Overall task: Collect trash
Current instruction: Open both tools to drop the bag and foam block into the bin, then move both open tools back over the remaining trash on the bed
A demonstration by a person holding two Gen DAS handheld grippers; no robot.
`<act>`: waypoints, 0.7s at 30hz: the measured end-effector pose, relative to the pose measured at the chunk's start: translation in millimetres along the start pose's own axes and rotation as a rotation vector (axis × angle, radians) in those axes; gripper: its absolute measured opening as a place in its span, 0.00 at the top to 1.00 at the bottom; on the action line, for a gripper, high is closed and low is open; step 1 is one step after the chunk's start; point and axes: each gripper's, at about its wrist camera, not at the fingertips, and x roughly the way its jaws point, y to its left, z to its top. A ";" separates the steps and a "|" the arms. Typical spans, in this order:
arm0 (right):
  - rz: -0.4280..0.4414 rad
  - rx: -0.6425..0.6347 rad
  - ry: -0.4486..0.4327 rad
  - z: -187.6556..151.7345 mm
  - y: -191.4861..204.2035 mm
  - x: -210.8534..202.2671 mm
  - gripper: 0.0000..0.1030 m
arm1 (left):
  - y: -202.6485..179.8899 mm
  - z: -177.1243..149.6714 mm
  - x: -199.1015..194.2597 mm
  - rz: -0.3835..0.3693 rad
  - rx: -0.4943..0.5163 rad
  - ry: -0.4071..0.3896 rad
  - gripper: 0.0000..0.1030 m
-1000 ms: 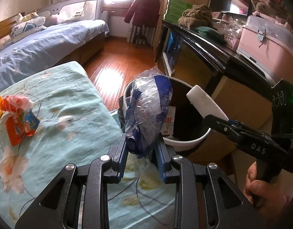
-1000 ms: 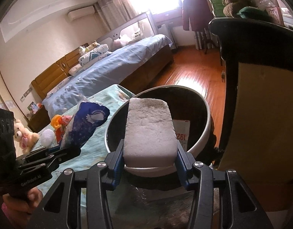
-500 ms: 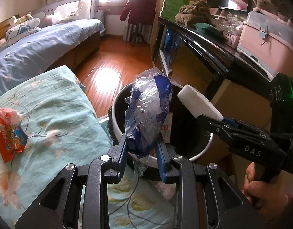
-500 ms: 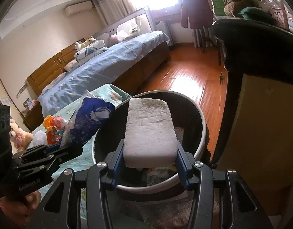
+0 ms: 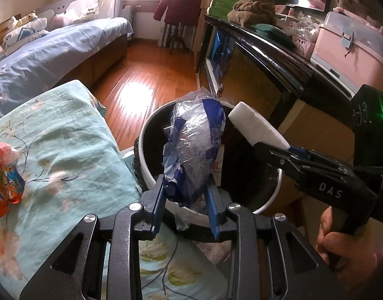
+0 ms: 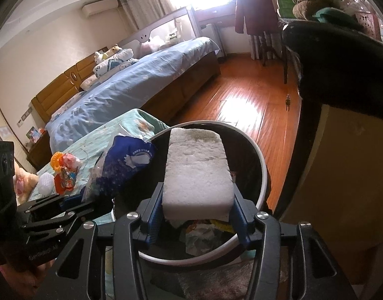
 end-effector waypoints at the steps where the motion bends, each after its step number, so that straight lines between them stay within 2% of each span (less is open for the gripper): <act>1: 0.005 0.008 0.003 0.5 -1.2 0.8 0.48 | 0.6 -0.3 -0.2 0.003 0.000 0.001 0.66; 2: 0.007 0.017 0.005 0.2 -2.4 1.2 0.47 | 2.0 -0.8 -1.8 0.001 -0.004 -0.002 0.61; 5: 0.015 0.041 0.002 -1.9 -5.0 -0.6 0.36 | 7.5 -4.1 -7.0 0.002 -0.020 -0.016 0.45; 11: 0.037 0.065 -0.011 -5.8 -0.2 -4.8 0.33 | 20.4 -16.7 -21.0 0.022 -0.055 -0.036 0.45; 13: 0.052 0.067 -0.016 -6.8 5.3 -6.3 0.22 | 30.3 -23.2 -28.0 0.032 -0.091 -0.045 0.45; 21: 0.125 0.024 0.003 -14.8 45.4 1.0 0.16 | 70.7 -52.5 -55.9 0.097 -0.192 -0.077 0.45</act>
